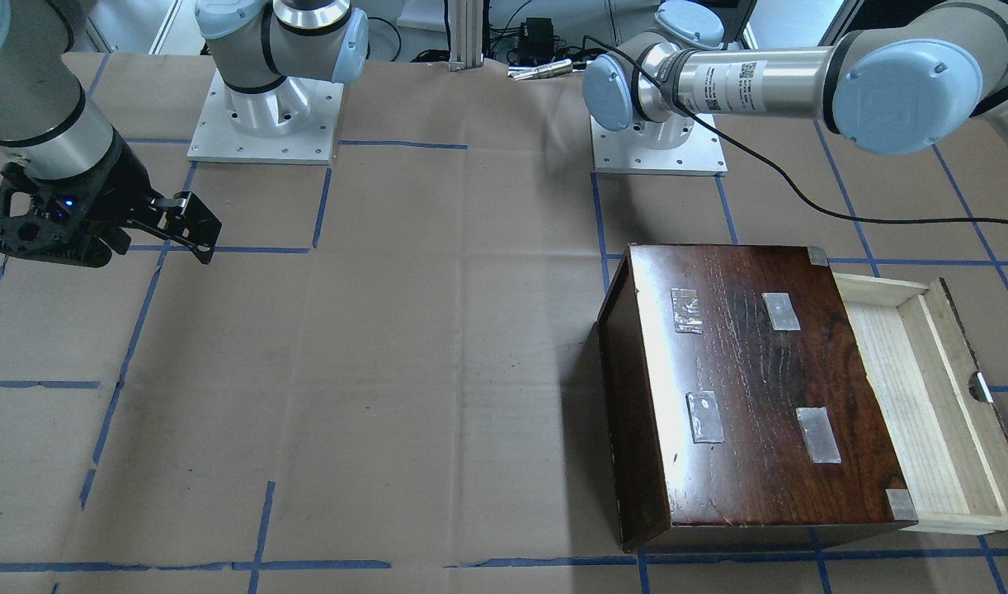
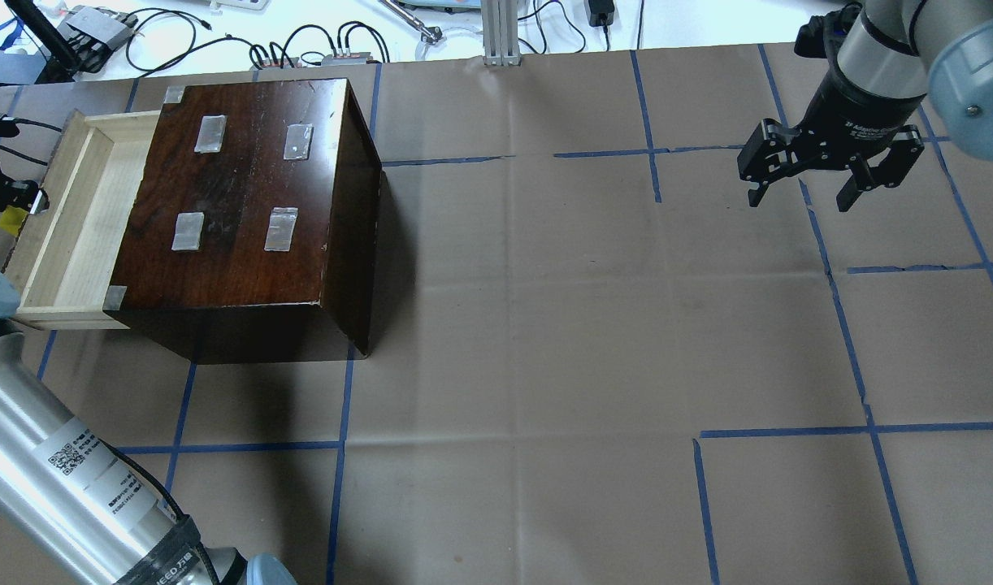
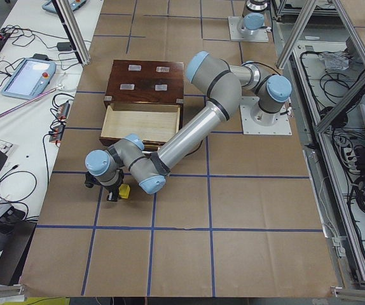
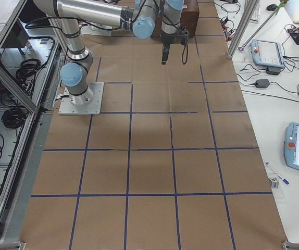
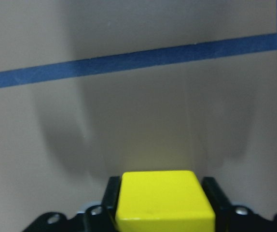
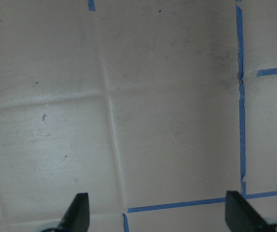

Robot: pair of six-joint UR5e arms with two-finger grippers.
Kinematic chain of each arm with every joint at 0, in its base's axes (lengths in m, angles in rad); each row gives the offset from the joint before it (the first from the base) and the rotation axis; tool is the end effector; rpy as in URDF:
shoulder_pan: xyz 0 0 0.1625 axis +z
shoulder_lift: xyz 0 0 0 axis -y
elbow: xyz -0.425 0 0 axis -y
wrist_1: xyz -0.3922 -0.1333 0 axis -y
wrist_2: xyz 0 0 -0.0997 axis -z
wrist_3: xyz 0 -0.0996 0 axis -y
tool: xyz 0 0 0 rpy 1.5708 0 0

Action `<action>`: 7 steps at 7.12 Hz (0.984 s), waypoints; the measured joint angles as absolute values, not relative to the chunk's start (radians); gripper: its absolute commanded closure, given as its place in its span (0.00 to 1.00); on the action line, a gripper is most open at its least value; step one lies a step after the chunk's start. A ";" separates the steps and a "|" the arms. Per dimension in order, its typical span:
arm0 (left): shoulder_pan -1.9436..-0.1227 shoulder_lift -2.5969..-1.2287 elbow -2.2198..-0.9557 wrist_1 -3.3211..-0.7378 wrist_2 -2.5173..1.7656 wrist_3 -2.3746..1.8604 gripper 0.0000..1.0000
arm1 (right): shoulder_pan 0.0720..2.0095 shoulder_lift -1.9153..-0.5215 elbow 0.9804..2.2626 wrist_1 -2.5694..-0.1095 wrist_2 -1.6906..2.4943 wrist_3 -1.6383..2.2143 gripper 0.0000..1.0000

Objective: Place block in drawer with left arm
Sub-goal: 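Close the left gripper on the yellow cube and lift it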

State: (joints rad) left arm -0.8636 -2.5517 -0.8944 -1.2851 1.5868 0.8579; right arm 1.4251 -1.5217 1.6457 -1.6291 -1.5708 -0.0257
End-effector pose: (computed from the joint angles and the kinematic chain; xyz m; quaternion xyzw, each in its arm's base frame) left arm 0.4360 -0.7128 0.1799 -0.0753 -0.9971 -0.0123 0.0010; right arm 0.0589 -0.5170 0.4325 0.0599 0.9977 0.0327 0.0028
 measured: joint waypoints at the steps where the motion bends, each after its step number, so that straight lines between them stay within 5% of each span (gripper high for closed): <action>1: -0.867 -2.530 -0.896 -1.299 1.611 0.866 1.00 | 1.425 -1.521 1.645 -1.629 -1.571 -0.026 0.00; 7: -0.921 -2.140 -1.016 -1.677 1.676 0.787 1.00 | 1.425 -1.522 1.646 -1.629 -1.571 -0.025 0.00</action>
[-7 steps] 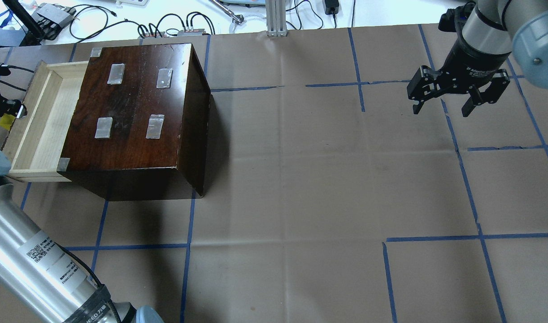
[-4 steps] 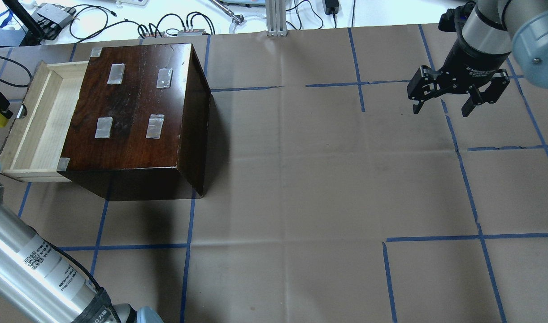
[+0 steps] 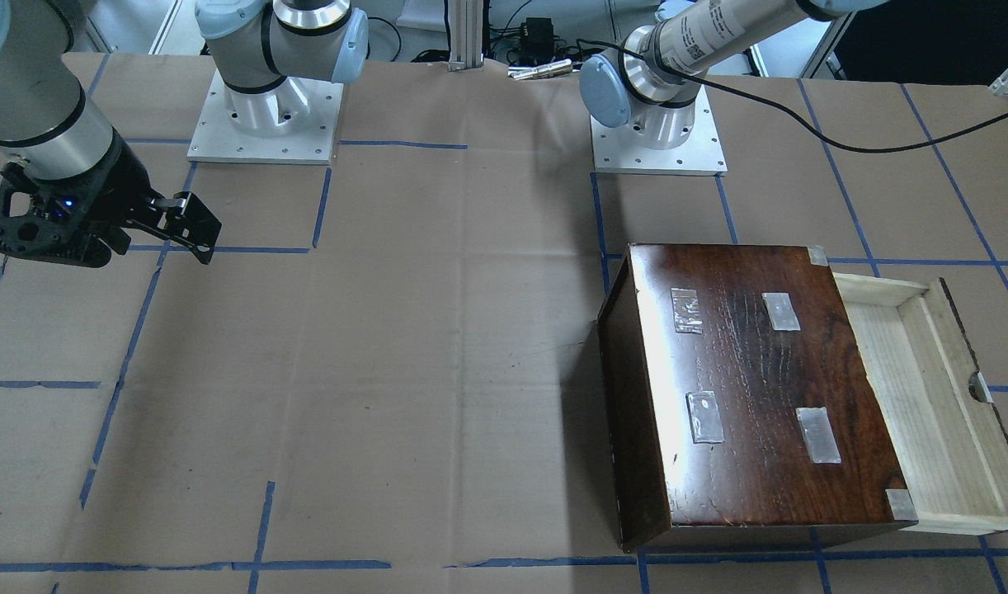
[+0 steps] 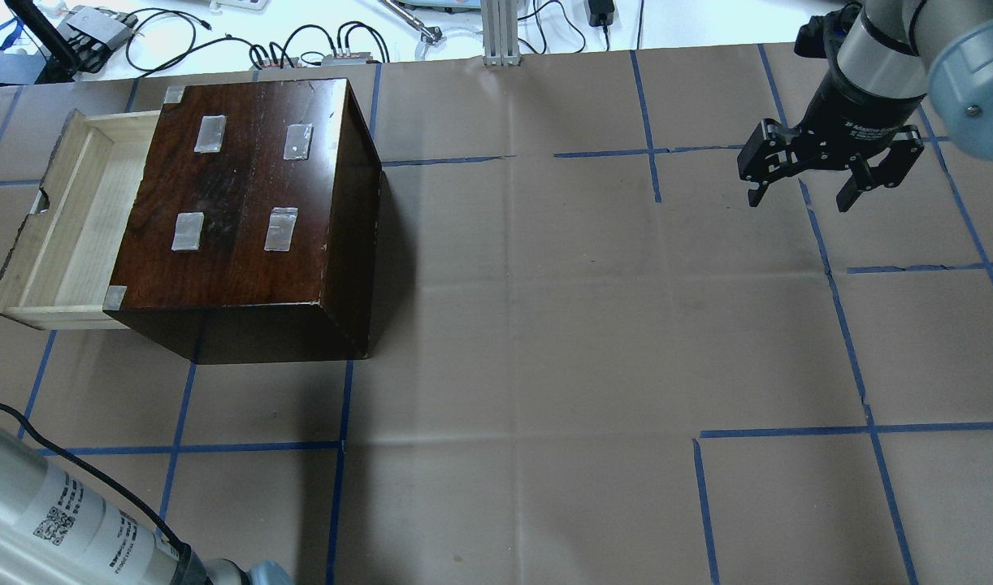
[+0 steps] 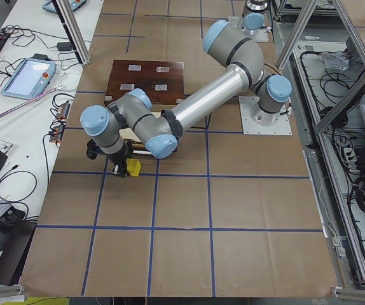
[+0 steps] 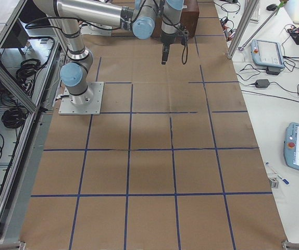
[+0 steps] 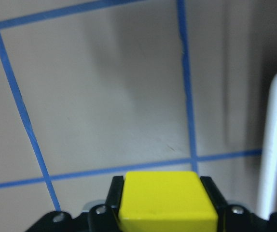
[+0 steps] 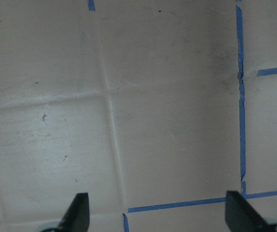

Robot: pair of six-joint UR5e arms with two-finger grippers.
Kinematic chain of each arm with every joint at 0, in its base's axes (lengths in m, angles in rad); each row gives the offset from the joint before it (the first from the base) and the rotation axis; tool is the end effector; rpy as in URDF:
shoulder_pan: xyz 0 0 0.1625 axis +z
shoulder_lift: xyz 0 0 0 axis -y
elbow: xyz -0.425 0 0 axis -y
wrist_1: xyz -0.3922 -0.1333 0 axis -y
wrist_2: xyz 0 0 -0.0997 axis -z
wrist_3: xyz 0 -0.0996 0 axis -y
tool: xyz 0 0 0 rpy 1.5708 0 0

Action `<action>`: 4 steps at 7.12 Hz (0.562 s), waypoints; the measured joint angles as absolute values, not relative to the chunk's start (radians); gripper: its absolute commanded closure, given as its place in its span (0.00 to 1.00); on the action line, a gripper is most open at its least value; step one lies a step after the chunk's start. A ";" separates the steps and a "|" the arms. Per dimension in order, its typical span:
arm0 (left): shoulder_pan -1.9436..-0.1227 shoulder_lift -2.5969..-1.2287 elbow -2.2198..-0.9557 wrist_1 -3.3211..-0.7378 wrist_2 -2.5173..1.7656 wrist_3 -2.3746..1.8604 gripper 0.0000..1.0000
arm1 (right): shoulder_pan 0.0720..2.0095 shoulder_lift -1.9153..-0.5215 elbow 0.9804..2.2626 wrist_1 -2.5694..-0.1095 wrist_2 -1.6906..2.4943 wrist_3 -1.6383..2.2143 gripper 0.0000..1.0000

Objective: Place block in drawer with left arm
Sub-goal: 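Close the left gripper on the yellow cube and lift it, then carry the yellow cube over the open drawer and lower it inside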

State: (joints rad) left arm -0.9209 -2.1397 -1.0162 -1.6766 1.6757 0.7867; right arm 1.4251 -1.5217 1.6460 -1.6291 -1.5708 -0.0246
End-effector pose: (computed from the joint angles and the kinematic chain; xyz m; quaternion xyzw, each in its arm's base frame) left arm 0.3307 -0.6382 0.4047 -0.0713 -0.9943 -0.0796 0.0000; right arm 0.0589 -0.5170 0.4324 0.0605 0.9976 0.0329 0.0028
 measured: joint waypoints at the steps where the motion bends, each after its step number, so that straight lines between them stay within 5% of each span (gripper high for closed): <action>1: -0.962 -2.086 -1.094 -1.667 1.665 0.727 1.00 | 1.425 -1.522 1.646 -1.629 -1.571 -0.025 0.00; 4: -1.061 -2.034 -1.286 -1.522 1.610 0.594 1.00 | 1.425 -1.522 1.646 -1.629 -1.571 -0.026 0.00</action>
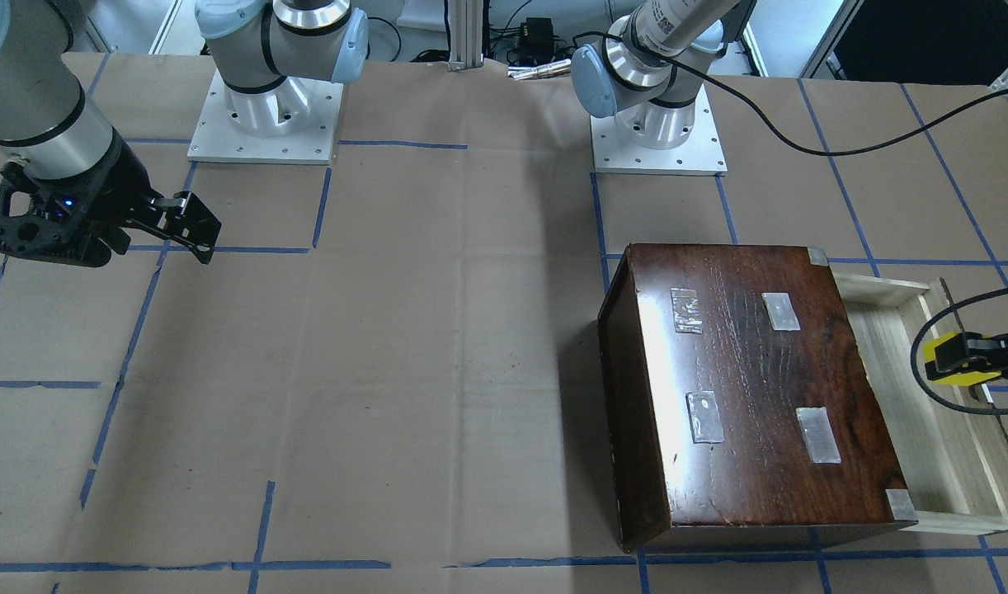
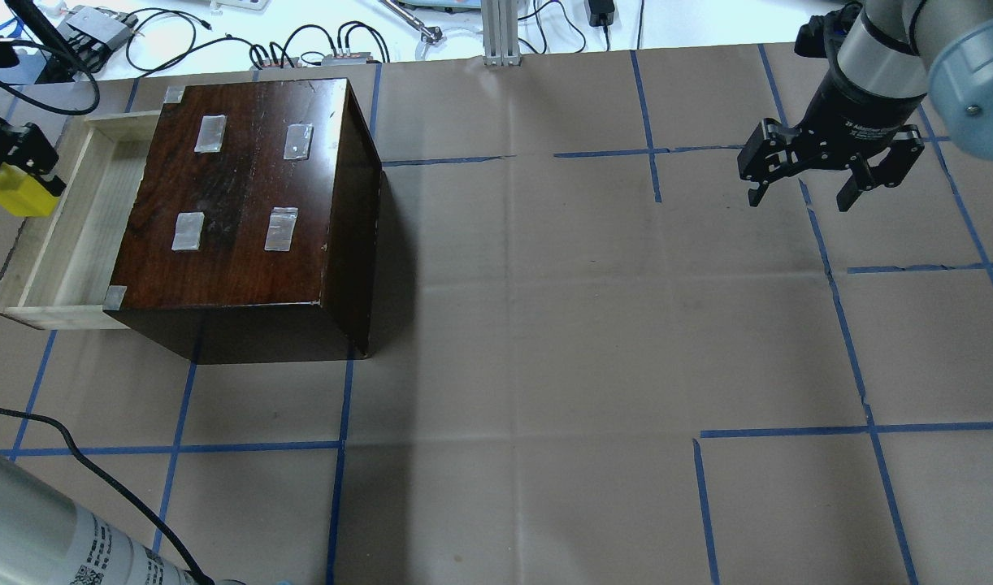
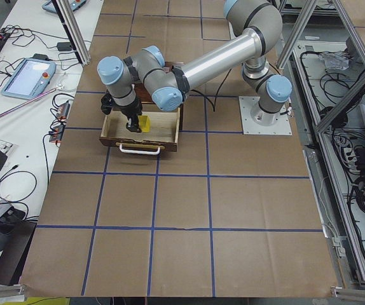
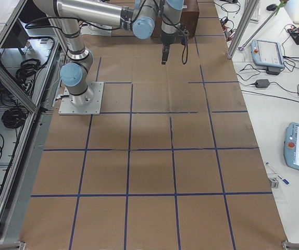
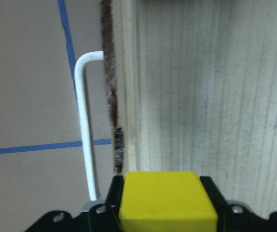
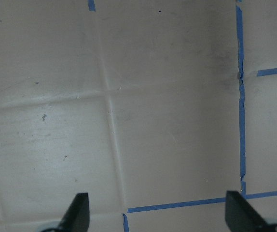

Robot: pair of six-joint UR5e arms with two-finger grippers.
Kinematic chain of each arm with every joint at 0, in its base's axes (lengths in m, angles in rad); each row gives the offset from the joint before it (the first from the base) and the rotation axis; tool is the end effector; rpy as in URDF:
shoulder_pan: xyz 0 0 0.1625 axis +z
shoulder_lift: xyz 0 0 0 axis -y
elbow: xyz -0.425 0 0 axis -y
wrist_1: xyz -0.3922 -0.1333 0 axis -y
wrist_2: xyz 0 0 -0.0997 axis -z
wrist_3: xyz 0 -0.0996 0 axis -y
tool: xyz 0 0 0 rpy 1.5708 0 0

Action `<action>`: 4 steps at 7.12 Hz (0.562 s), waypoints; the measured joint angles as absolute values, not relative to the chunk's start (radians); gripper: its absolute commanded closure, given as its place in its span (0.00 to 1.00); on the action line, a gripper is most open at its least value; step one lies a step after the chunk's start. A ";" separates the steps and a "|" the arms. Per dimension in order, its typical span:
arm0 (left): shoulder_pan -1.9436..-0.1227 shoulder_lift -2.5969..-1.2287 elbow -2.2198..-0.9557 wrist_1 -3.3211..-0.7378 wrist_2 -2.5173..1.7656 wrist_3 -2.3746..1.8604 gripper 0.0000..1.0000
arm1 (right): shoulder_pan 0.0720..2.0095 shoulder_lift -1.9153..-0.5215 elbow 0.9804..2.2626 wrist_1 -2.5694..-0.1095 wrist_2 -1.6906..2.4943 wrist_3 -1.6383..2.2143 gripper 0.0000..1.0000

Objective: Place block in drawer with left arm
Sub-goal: 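Carry the yellow cube over the open drawer and lower it inside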

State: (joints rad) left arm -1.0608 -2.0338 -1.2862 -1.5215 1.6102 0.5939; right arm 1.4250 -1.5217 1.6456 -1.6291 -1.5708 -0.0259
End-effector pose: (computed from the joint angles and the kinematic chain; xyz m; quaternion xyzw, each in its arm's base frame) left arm 0.2102 -0.6408 0.3616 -0.0431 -0.9968 -0.0652 0.0171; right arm 0.0588 -0.5170 0.4326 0.0599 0.9977 0.0327 0.0028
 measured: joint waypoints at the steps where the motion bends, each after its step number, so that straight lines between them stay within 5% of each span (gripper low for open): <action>1: -1.073 -2.034 -1.322 -1.481 1.605 0.580 1.00 | 1.425 -1.522 1.646 -1.629 -1.571 -0.026 0.00; 4: -1.082 -2.052 -1.369 -1.439 1.604 0.558 0.99 | 1.425 -1.522 1.646 -1.629 -1.571 -0.025 0.00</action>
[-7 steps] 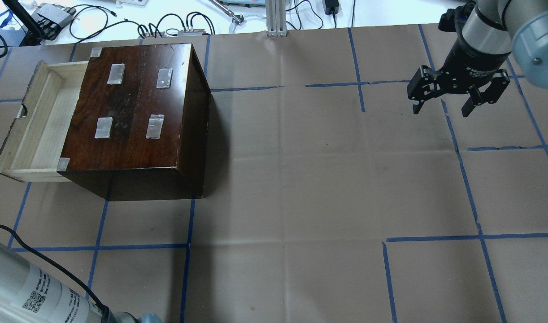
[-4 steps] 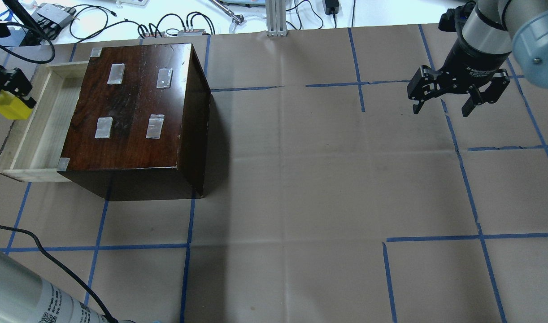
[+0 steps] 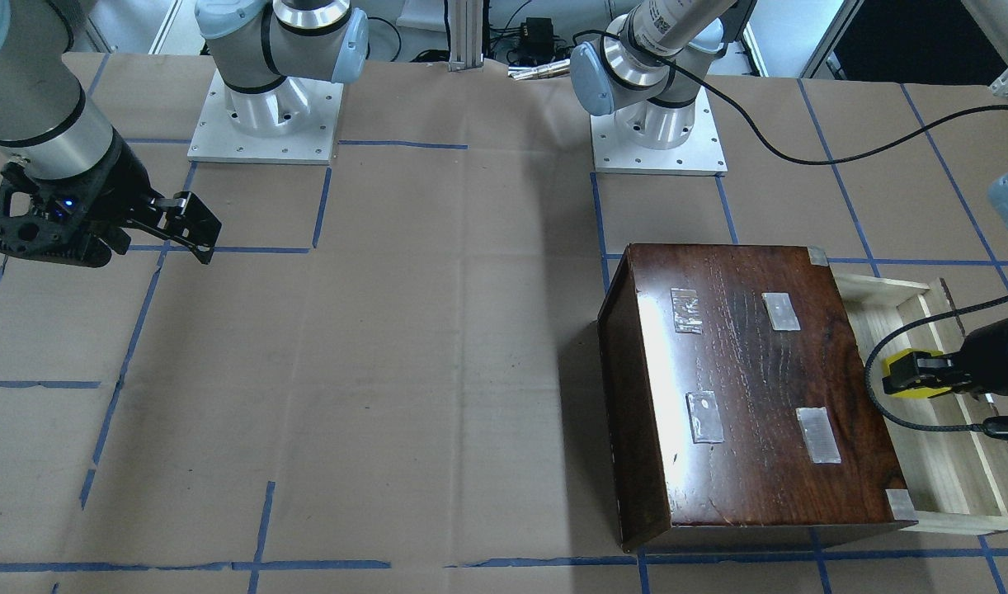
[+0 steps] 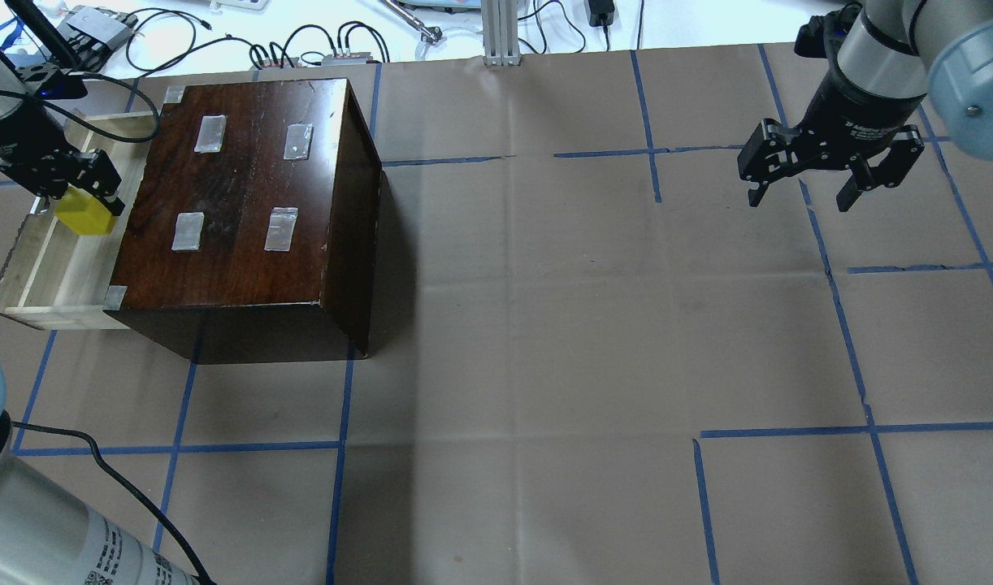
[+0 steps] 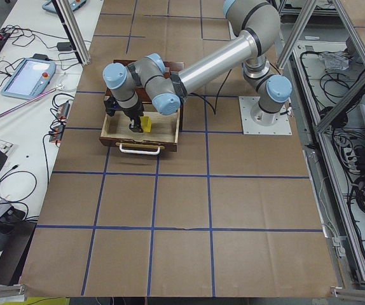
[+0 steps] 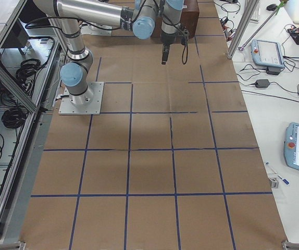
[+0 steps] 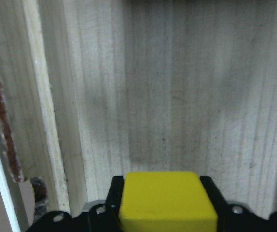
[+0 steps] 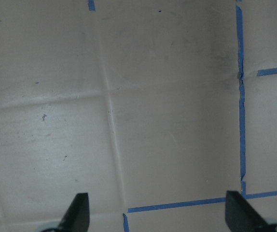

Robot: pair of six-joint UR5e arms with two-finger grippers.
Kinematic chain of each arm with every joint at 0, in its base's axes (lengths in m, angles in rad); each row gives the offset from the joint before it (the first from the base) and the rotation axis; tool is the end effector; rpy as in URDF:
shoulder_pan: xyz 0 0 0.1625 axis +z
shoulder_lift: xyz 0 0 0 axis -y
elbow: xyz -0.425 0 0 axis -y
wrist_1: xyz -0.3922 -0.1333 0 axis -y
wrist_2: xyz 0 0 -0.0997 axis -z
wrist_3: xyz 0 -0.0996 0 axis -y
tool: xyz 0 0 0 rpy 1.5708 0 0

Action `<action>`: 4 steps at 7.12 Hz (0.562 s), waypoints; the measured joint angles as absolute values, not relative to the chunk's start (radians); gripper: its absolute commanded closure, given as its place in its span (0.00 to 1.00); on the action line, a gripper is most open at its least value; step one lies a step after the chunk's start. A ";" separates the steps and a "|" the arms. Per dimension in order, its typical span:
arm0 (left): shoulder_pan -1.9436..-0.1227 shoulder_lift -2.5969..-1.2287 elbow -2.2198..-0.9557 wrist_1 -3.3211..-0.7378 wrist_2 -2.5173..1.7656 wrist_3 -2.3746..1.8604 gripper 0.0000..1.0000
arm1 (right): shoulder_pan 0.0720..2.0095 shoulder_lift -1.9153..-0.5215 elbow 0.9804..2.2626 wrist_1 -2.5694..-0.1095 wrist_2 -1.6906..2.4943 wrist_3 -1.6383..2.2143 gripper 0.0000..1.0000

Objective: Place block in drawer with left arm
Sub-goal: 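Carry the yellow cube over the open drawer and lower it inside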

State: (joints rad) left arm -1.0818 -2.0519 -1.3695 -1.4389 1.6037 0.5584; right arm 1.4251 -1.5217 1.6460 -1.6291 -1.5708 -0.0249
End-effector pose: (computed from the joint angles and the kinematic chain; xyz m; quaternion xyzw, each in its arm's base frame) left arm 0.1941 -0.6416 0.3178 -0.0358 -0.9965 -0.0722 0.0227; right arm 0.0589 -0.5170 0.4324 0.0603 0.9976 0.0329 0.0028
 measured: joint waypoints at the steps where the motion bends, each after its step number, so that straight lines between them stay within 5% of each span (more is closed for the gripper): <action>1: -1.082 -2.058 -1.375 -1.431 1.603 0.554 0.77 | 1.425 -1.522 1.646 -1.629 -1.571 -0.025 0.00; 2: -1.082 -2.063 -1.377 -1.427 1.603 0.553 0.54 | 1.425 -1.522 1.646 -1.629 -1.571 -0.025 0.00; 4: -1.083 -2.066 -1.378 -1.425 1.603 0.541 0.39 | 1.425 -1.522 1.646 -1.629 -1.571 -0.026 0.00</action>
